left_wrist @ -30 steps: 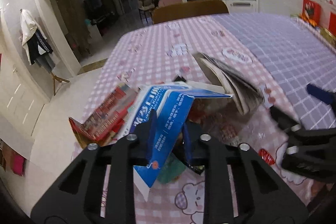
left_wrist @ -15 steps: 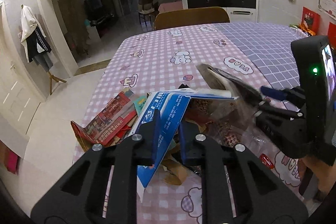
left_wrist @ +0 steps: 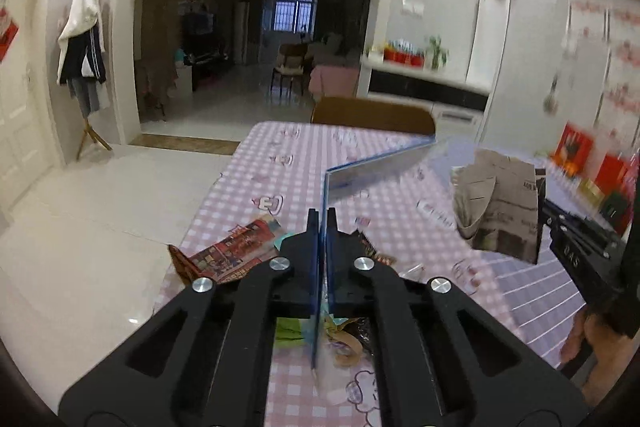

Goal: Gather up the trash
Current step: 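Carry tissue box and newspaper to the blue bin and open both tools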

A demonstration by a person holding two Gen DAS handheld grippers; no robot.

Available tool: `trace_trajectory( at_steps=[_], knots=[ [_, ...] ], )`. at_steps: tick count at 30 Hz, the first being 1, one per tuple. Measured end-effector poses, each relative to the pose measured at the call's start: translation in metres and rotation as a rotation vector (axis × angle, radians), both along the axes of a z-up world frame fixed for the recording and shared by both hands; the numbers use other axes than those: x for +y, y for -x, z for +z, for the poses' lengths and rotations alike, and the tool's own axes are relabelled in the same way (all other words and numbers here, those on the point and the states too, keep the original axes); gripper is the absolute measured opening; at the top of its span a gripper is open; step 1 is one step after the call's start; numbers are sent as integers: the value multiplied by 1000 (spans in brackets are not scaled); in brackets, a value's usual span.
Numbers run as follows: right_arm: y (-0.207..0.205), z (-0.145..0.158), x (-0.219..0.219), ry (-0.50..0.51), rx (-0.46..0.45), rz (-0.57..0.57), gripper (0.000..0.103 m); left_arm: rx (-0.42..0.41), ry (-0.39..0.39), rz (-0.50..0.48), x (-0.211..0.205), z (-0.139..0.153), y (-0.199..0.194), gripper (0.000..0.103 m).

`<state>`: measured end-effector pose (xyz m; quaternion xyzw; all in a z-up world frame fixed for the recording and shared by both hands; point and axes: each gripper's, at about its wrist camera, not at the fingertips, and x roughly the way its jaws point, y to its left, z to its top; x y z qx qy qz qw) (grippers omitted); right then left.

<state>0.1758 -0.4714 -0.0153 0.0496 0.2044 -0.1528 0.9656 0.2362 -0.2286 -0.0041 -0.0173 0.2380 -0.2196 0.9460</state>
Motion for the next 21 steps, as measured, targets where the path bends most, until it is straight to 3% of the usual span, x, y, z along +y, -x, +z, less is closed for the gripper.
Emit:
trace_trajectory(
  at_steps=[5,10,15,18,21],
  knots=[
    [13,32,66,-11,-81,151,5,-22,121,33,64,13,18,3],
    [1,35,147,-73,-65,377,5,-40,167,161,149,15,37,3],
    [-32,3,264,-151,47,622,5,-1,121,358,247,-14,50,3],
    [-56,-33,342,-180,153,738,5,94,104,496,312,-50,46,3],
    [-73,-80,412,-172,273,813,5,238,101,626,373,-107,31,3]
  ],
)
